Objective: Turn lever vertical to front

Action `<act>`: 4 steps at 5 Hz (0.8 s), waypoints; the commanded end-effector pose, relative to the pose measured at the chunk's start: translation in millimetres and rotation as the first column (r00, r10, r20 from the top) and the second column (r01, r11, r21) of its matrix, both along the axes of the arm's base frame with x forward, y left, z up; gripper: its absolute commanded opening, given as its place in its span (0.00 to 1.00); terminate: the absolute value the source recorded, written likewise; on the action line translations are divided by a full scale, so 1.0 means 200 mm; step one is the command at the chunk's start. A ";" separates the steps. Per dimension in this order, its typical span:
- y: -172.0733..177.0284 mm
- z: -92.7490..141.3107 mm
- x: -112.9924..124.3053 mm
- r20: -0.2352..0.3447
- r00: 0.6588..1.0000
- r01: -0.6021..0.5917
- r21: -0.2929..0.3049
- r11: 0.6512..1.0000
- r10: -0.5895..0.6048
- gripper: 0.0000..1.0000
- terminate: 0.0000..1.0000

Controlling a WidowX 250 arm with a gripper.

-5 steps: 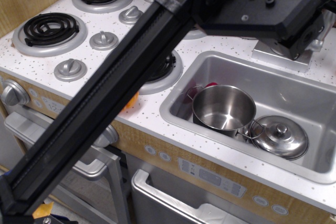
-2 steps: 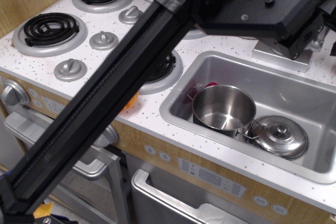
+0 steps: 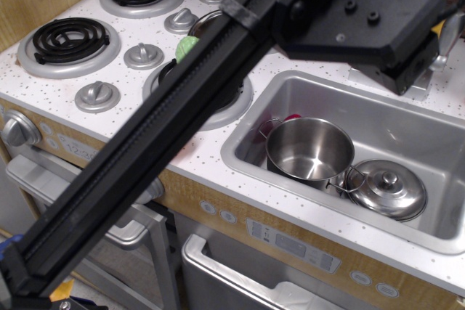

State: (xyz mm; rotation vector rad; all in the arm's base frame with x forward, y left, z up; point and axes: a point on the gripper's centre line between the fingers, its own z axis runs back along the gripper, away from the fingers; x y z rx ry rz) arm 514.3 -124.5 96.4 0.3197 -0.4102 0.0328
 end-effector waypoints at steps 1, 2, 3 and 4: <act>0.05 0.17 0.04 0.073 0.997 -0.004 -0.034 0.999 0.007 0.00 0.00; 0.04 0.15 0.02 0.066 0.998 -0.015 -0.054 0.998 0.019 0.00 0.00; 0.01 0.15 -0.03 0.055 0.997 -0.043 -0.070 0.997 0.047 0.00 0.00; -0.03 0.13 -0.11 0.024 0.997 -0.064 -0.089 0.994 0.067 0.00 0.00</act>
